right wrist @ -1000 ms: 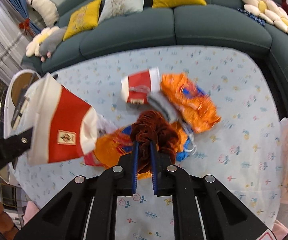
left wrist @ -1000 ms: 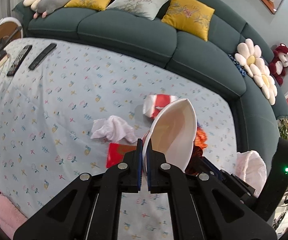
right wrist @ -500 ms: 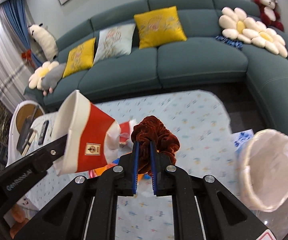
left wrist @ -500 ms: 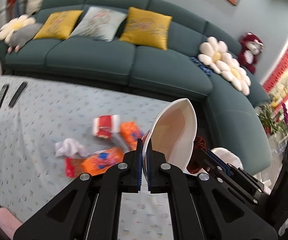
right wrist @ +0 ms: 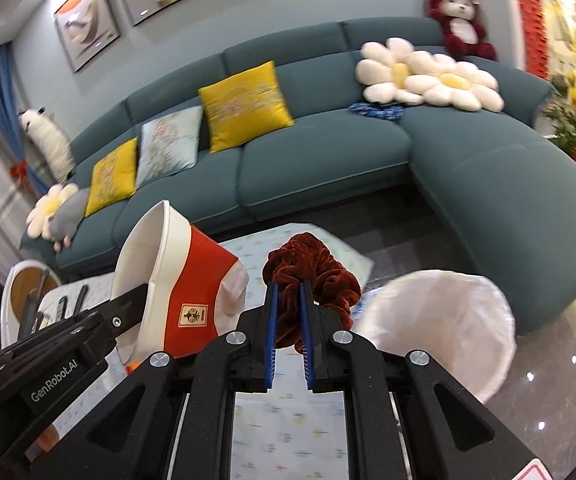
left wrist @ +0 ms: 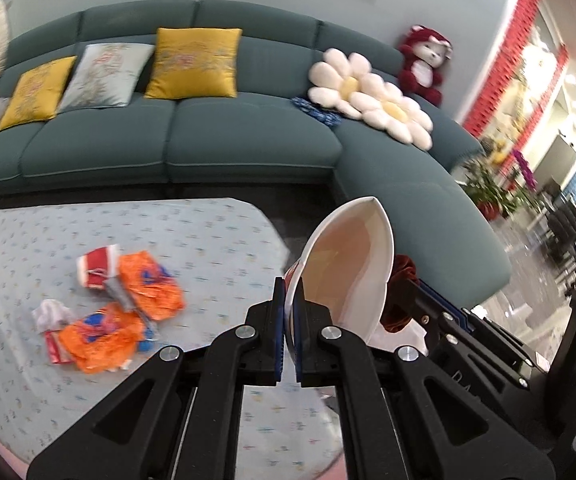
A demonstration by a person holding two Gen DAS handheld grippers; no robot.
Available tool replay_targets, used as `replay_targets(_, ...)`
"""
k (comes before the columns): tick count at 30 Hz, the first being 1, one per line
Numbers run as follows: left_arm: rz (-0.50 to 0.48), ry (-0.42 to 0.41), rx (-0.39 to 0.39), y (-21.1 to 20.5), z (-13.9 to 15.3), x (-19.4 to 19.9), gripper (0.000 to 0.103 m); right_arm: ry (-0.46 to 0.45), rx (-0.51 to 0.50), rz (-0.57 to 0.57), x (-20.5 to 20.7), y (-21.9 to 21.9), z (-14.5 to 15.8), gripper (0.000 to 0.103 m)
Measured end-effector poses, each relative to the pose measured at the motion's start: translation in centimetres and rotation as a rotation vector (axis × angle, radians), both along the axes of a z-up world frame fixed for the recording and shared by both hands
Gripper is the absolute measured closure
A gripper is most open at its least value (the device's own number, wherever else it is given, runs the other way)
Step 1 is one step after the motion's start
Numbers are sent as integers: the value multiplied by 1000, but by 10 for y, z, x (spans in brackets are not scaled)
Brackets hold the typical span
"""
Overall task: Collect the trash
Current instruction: 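Carry cup and dark red scrunchie over the white bin and release both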
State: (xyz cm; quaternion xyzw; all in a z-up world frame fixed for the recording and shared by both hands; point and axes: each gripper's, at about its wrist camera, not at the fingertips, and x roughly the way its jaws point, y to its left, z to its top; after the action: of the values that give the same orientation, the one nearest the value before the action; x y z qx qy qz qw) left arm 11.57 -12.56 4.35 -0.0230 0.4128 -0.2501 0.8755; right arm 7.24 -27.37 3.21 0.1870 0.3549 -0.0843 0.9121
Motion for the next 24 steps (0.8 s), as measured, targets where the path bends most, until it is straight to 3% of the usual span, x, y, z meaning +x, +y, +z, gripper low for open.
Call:
replay_targets(9, -104, -7, 26, -67, -9, -16, 100, 26, 27, -120, -39, -71, -26, 93)
replay_targets(24, -182, 91, 87, -134, -62, -16, 99, 119, 93, -196, -50, -125, -88, 93)
